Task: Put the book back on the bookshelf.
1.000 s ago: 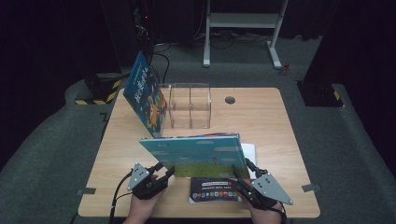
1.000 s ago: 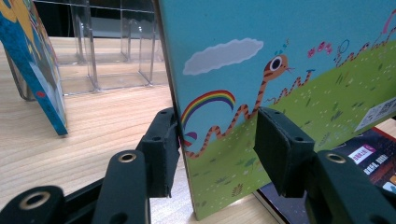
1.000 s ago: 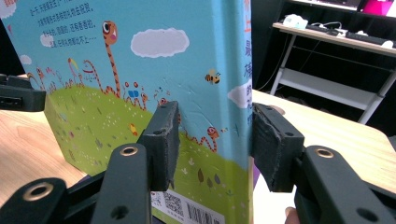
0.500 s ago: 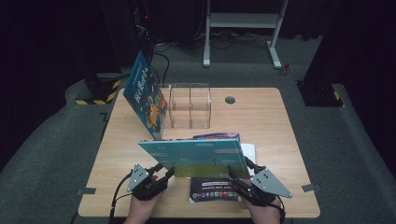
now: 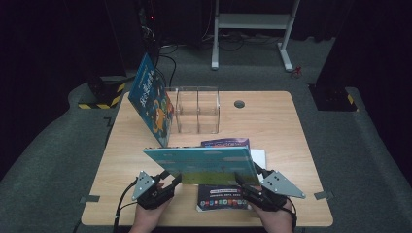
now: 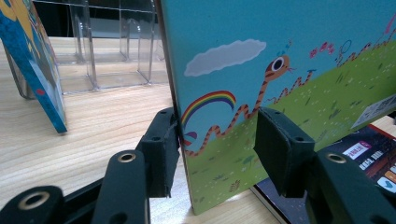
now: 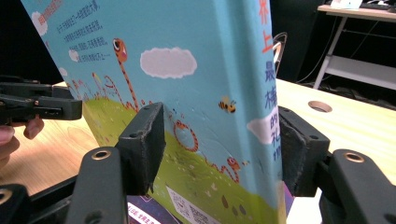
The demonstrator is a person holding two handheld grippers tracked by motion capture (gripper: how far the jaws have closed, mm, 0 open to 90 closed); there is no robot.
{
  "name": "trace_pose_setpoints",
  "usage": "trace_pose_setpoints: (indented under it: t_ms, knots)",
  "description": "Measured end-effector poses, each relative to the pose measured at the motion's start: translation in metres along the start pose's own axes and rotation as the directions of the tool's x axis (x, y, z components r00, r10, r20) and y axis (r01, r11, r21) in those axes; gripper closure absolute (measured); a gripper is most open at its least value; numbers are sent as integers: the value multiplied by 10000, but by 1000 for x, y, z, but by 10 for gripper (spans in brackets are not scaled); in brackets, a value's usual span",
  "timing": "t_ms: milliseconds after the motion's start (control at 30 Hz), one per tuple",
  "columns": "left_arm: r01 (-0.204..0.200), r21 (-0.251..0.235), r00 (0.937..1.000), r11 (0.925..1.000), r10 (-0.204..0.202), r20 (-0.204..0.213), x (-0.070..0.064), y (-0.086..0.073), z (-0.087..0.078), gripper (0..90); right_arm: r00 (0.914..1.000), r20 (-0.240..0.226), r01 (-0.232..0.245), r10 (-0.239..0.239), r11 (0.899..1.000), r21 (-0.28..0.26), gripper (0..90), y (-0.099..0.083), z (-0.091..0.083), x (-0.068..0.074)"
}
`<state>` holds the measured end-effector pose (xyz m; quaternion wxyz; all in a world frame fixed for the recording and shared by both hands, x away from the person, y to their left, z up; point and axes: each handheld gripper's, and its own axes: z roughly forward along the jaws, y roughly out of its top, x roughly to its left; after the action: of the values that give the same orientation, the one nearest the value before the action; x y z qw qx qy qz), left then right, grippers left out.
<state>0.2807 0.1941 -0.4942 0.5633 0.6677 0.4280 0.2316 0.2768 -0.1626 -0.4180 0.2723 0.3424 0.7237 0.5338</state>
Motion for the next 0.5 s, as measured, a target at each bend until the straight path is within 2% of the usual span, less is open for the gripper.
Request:
trace_pose_setpoints:
  t_ms: [233, 333, 500]
  knots:
    - [14, 12, 10000, 10000, -14, -5, 0, 0, 0, 493, 9998, -205, -30, 30, 10000, -24, 401, 2, 0, -1]
    - [-5, 41, 10000, 10000, 5, -10, -1, 0, 0, 486, 9992, -199, 331, -333, 9994, -108, 410, 1, 0, 0]
    - [4, 45, 10000, 10000, -4, -39, 0, 1, 1, 470, 9978, -374, 552, -554, 9985, -62, 456, 0, -3, 0]
